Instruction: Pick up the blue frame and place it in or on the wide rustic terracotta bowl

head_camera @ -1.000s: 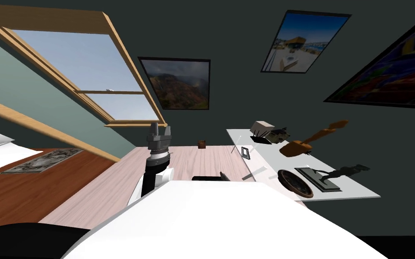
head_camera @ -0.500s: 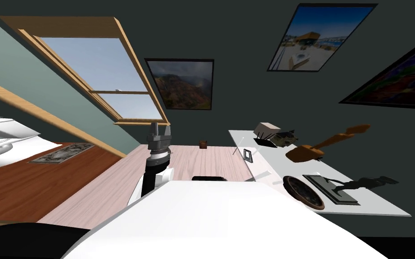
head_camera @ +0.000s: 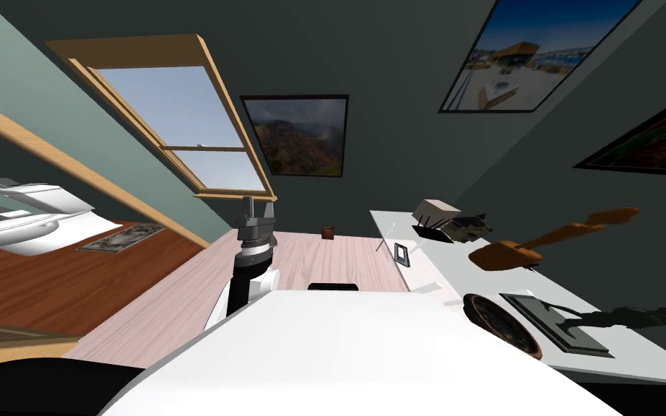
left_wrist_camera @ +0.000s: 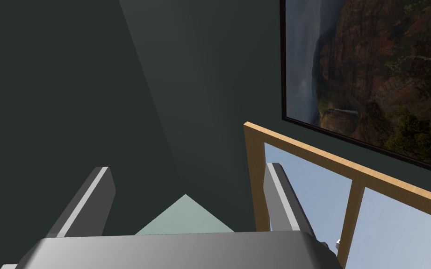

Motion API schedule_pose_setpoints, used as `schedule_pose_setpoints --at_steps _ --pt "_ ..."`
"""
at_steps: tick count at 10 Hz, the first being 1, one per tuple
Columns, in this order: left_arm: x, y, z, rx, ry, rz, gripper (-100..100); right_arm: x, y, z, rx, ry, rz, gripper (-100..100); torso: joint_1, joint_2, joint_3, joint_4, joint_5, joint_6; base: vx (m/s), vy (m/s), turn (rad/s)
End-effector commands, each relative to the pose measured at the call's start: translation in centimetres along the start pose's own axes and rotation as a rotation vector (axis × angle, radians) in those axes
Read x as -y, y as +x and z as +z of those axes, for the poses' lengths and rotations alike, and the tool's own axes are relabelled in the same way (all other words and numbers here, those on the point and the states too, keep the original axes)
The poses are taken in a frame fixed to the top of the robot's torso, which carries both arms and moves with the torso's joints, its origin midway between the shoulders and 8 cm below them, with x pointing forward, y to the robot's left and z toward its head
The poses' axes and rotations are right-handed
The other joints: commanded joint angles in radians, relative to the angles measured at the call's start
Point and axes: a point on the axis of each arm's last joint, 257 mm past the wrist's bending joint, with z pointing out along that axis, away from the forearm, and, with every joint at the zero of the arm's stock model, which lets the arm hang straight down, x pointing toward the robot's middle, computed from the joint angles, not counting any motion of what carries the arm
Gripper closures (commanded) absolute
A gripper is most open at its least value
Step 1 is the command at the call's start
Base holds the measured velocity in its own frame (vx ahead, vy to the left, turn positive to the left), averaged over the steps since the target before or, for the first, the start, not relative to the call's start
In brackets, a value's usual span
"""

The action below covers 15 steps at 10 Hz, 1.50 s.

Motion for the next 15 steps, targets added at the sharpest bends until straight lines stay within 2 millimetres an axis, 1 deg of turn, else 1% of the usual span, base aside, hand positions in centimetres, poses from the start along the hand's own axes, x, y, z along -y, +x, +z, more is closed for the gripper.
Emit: schedule_pose_setpoints --at_steps 1,2,3,4,5,6,7,8,9,10,11,12,13,14,15 --pt "0.0 0.0 0.0 0.0 0.0 0.0 0 1.7 0.2 0.2 0.022 0.051 -0.081 -100 0.0 0.0 0.0 0.0 0.0 0.0 0.04 -0.048 0.143" --pt "0.0 0.0 0.0 0.0 0.0 0.0 0 2.8 0.3 0.2 0.024 0.086 -0.087 -100 0.0 0.0 0.0 0.0 0.0 0.0 0.034 -0.043 0.095" --pt "0.0 0.0 0.0 0.0 0.0 0.0 0 3.0 0.3 0.2 0.026 0.092 -0.087 -100 0.0 0.0 0.0 0.0 0.0 0.0 0.013 -0.021 -0.008" --pt "0.0 0.0 0.0 0.0 0.0 0.0 0 4.4 0.2 0.4 0.048 0.133 -0.157 -100 0.001 0.001 0.001 0.0 0.0 0.0 0.032 -0.037 0.128" --pt "0.0 0.0 0.0 0.0 0.0 0.0 0 4.9 0.0 0.3 0.055 0.154 -0.157 -100 0.0 0.0 0.0 0.0 0.0 0.0 0.033 -0.039 0.084" --pt "0.0 0.0 0.0 0.0 0.0 0.0 0 5.7 -0.5 0.4 0.083 0.18 -0.22 -100 0.0 0.0 0.0 0.0 0.0 0.0 0.033 -0.045 0.148" --pt "0.0 0.0 0.0 0.0 0.0 0.0 0 6.6 -0.6 0.3 0.088 0.21 -0.224 -100 0.0 0.0 0.0 0.0 0.0 0.0 0.032 -0.046 0.058" --pt "0.0 0.0 0.0 0.0 0.0 0.0 0 7.5 -1.1 0.3 0.116 0.237 -0.288 -100 0.0 0.0 0.0 0.0 0.0 0.0 0.037 -0.056 0.093" --pt "0.0 0.0 0.0 0.0 0.0 0.0 0 8.1 -1.4 0.1 0.126 0.261 -0.288 -100 -0.001 0.0 0.0 0.0 0.0 0.0 0.029 -0.057 0.067" --pt "0.0 0.0 0.0 0.0 0.0 0.0 0 8.9 -2.0 0.1 0.156 0.284 -0.349 -100 -0.001 0.0 0.0 0.0 0.0 0.0 0.041 -0.065 0.109" --pt "0.0 0.0 0.0 0.0 0.0 0.0 0 9.4 -2.3 -0.1 0.167 0.309 -0.348 -100 -0.001 0.0 0.0 0.0 0.0 0.0 0.035 -0.054 0.072" --pt "0.0 0.0 0.0 0.0 0.0 0.0 0 10.1 -3.1 -0.2 0.199 0.331 -0.404 -100 -0.001 0.0 0.0 0.0 0.0 0.0 0.036 -0.066 0.12" --pt "0.0 0.0 0.0 0.0 0.0 0.0 0 10.5 -3.4 -0.4 0.21 0.351 -0.403 -100 -0.001 0.0 0.0 0.0 0.0 0.0 0.028 -0.059 0.047" --pt "0.0 0.0 0.0 0.0 0.0 0.0 0 10.7 -4.5 -0.7 0.252 0.37 -0.448 -100 -0.001 0.0 0.0 0.0 0.0 0.0 0.026 -0.069 0.098" --pt "0.0 0.0 0.0 0.0 0.0 0.0 0 11.4 -4.5 -0.8 0.254 0.389 -0.455 -100 -0.001 0.0 0.0 0.0 0.0 0.0 0.028 -0.055 0.05"
